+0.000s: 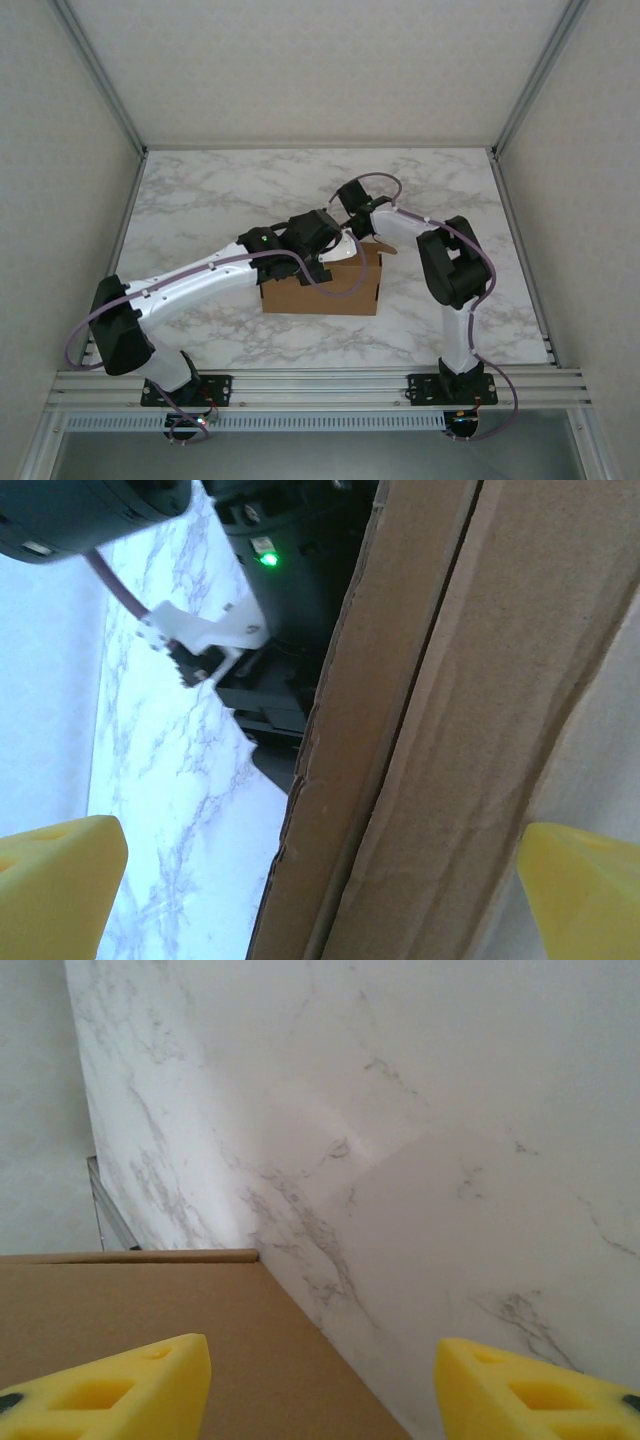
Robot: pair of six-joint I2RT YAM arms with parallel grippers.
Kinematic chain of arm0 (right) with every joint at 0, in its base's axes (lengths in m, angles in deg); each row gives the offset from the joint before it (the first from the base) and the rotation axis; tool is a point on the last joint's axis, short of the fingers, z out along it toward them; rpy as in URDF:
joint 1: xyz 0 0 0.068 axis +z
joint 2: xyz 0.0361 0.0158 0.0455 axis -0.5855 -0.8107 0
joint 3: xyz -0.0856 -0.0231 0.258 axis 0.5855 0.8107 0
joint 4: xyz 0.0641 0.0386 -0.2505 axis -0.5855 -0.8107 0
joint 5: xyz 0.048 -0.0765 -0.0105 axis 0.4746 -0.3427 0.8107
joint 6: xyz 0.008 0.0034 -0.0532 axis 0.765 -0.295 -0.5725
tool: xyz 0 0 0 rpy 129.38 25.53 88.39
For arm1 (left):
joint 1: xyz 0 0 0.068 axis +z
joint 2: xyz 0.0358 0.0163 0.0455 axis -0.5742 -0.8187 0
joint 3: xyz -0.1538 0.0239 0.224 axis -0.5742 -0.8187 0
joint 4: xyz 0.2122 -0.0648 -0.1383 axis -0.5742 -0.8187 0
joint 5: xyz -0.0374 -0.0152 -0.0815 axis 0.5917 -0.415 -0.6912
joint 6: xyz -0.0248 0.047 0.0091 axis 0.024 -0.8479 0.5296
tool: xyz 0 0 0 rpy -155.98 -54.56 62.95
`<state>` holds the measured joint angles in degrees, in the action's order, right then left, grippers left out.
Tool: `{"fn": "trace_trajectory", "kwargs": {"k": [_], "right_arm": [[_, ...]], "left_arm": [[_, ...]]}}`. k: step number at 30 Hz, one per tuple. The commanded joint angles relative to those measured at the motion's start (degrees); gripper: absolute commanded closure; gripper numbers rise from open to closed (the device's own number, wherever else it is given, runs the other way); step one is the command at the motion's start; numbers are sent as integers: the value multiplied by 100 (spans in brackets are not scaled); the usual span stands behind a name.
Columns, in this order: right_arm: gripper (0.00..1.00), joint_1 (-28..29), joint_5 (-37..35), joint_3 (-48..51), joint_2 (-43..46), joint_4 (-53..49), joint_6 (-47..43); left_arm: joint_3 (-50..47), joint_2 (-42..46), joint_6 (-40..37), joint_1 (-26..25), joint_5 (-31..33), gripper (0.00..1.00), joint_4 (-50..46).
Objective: Fold the paper box
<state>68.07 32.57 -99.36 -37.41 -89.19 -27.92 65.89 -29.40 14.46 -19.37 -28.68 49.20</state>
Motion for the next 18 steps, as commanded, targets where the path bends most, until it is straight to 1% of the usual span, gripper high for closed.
{"fn": "trace_trajectory", "kwargs": {"k": [1,6,11,16,18], "right_arm": [[40,10,78,202,442,-1,-187],[41,11,-23,443,801,52,-259],[41,7,-179,479,946,30,-260],[42,20,-241,587,1058,101,-261],[42,34,-193,652,1077,168,-239]], "left_arm": [[-201,175,198,-130,216,0,96],[-4,533,400,-228,215,0,312],[171,693,591,-297,215,0,278],[-39,829,730,-345,185,0,366],[-209,827,795,-398,268,0,401]]}}
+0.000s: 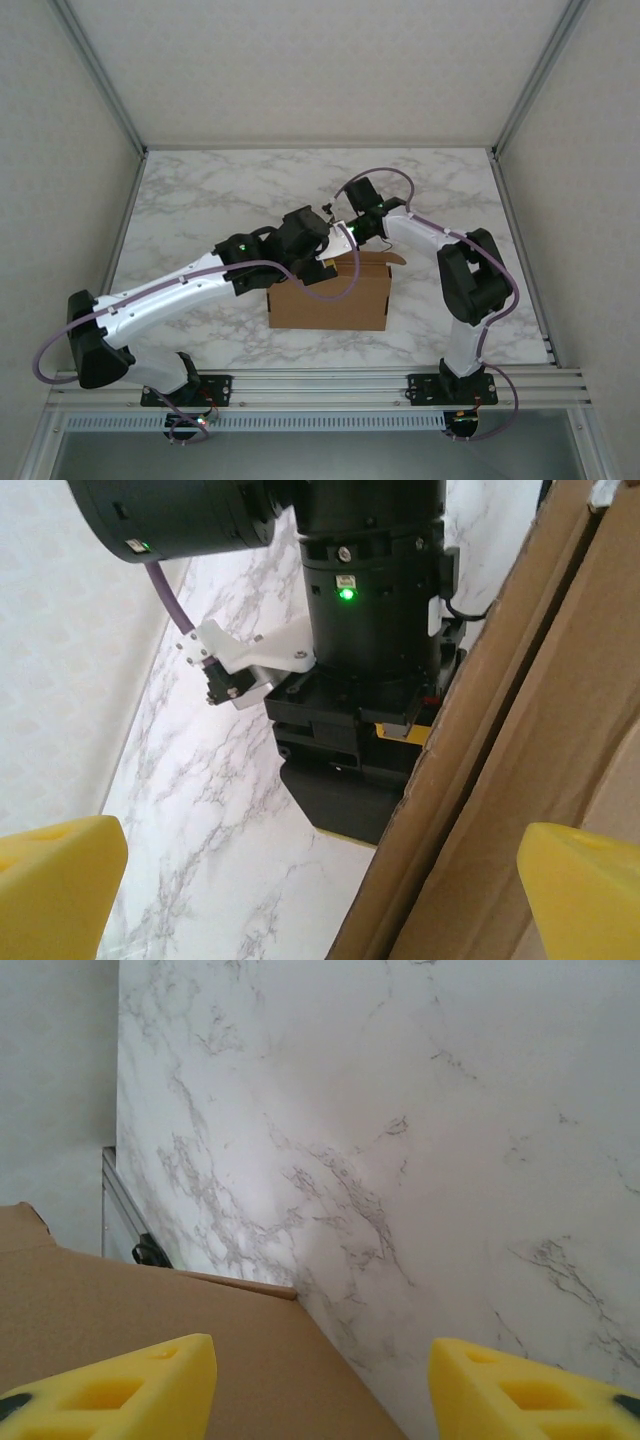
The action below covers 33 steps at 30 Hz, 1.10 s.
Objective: Fold the paper box
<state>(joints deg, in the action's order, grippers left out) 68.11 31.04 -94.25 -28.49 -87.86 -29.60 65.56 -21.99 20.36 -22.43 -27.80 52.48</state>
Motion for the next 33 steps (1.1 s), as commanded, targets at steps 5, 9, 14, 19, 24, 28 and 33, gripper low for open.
{"fn": "trace_trajectory", "kwargs": {"k": [5,9,14,19,24,28,33], "right_arm": [[42,130,-55,251,286,49,-138],[43,142,-73,374,452,107,-120],[43,221,-125,495,740,147,-82],[44,353,-245,674,1016,136,-89],[45,545,-454,885,1305,171,-62],[46,696,-725,1031,1588,189,-63],[46,794,-982,1152,1805,130,-152]], "left_arm": [[-369,295,467,-207,242,0,338],[-89,553,704,-236,337,0,546],[236,743,1173,-247,697,0,809],[747,557,2709,-138,2628,0,736],[1179,310,3460,52,3204,0,24],[698,837,3974,338,2858,0,466],[671,995,4591,774,2207,0,304]]}}
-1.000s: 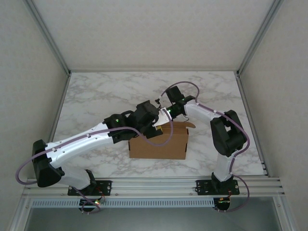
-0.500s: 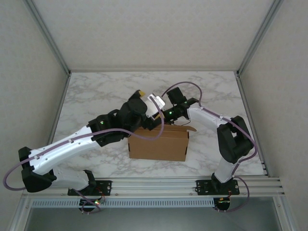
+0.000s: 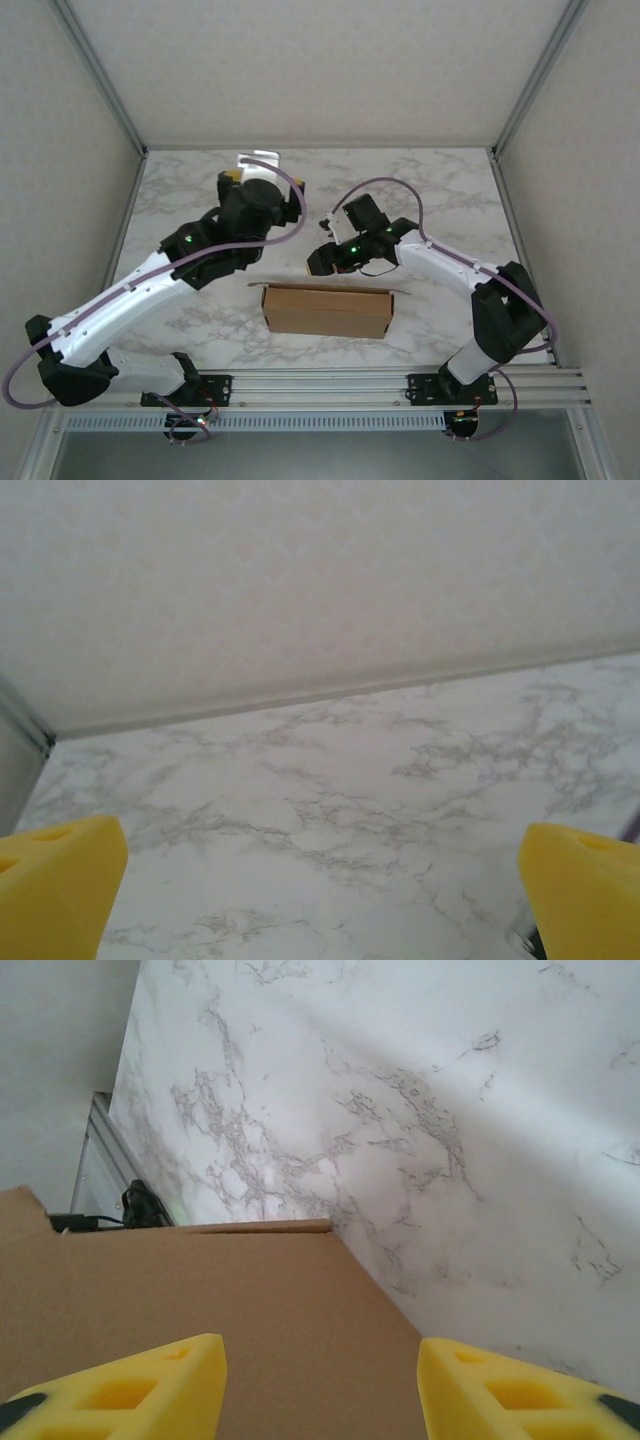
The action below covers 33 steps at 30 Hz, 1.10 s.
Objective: Fold the paper box
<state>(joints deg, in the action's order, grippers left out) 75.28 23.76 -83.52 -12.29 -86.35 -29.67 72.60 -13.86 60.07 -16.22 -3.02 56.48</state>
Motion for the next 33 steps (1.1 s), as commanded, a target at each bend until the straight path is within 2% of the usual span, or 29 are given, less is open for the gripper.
{"fn": "trace_trajectory", "kwargs": {"k": [1,2,6,9,15,18,22,25,29,33], "right_arm": [[46,94,-319,95,222,-28,-160],[46,122,-388,96,257,-38,-186],[46,169,-746,92,412,-133,-242],[46,166,-1057,76,610,-297,-351],[46,281,-1928,363,1425,-603,-496],[56,283,-2337,560,1980,-778,-477],[66,307,-2368,752,2566,-976,-426],[68,305,-2306,884,2623,-1127,-427],[71,724,-2382,1131,2682,-1052,-373],[72,1148,-2904,1314,2801,-1023,-465]], "left_arm": [[-63,216,704,220,-443,0,-96],[-102,243,779,321,-714,0,-89],[-284,366,1305,557,-1145,0,-28],[-310,329,1390,618,-1572,0,-103],[-497,422,1686,618,-1820,0,-101],[-691,502,1891,610,-2267,0,24],[-968,481,2175,561,-2832,0,172],[-1225,481,2307,477,-3121,0,342],[-1314,416,2382,294,-3151,0,330],[-1450,432,2497,133,-3186,0,326]]}}
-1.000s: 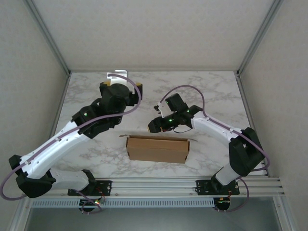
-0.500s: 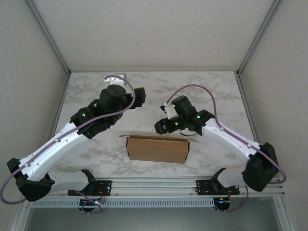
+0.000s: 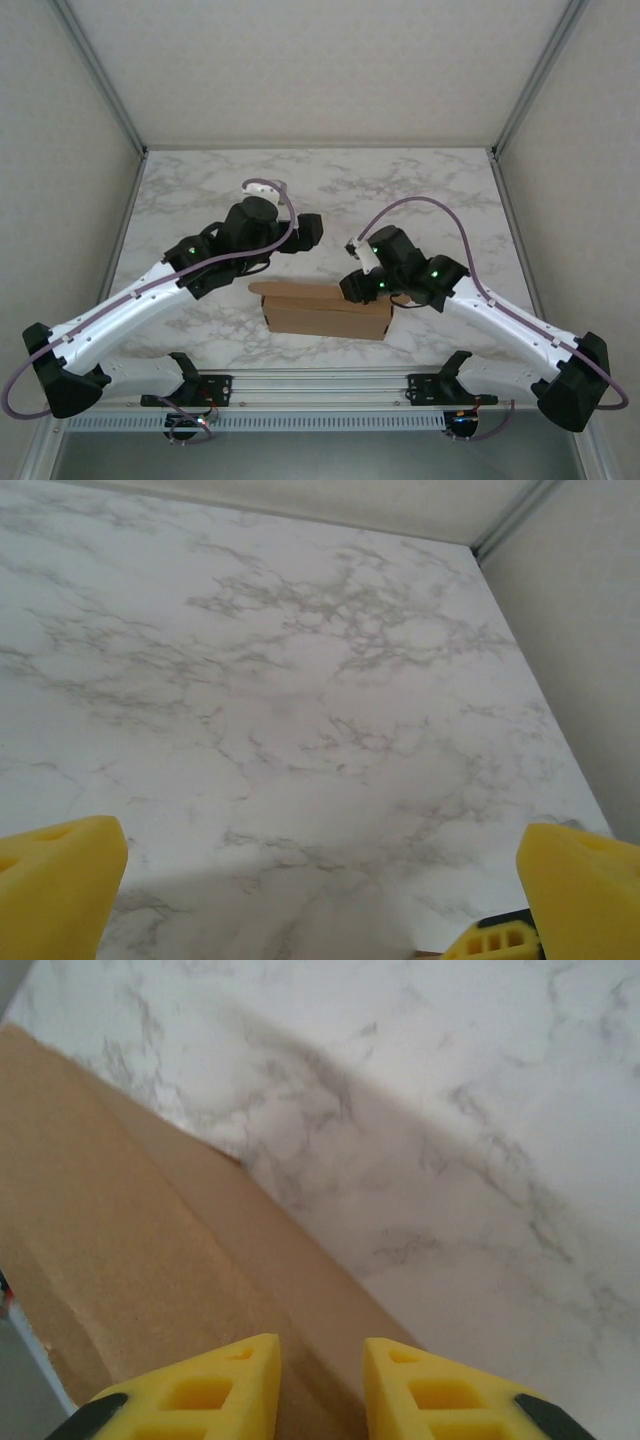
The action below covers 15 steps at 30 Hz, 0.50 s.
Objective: Fold the paper box
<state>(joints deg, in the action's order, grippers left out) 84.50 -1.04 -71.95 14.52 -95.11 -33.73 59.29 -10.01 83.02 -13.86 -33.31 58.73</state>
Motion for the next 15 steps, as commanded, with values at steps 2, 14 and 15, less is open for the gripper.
{"fn": "trace_trajectory", "kwargs": {"k": [2,14,15], "right_arm": [[72,420,-793,257,181,-135,-157],[71,1294,-2765,488,426,-38,-454],[71,1307,-2777,510,489,-16,-455]], "left_arm": [[-185,64,254,-185,-147,0,92],[-739,388,612,-678,-361,2,127],[-832,476,645,-689,-481,4,148]]}}
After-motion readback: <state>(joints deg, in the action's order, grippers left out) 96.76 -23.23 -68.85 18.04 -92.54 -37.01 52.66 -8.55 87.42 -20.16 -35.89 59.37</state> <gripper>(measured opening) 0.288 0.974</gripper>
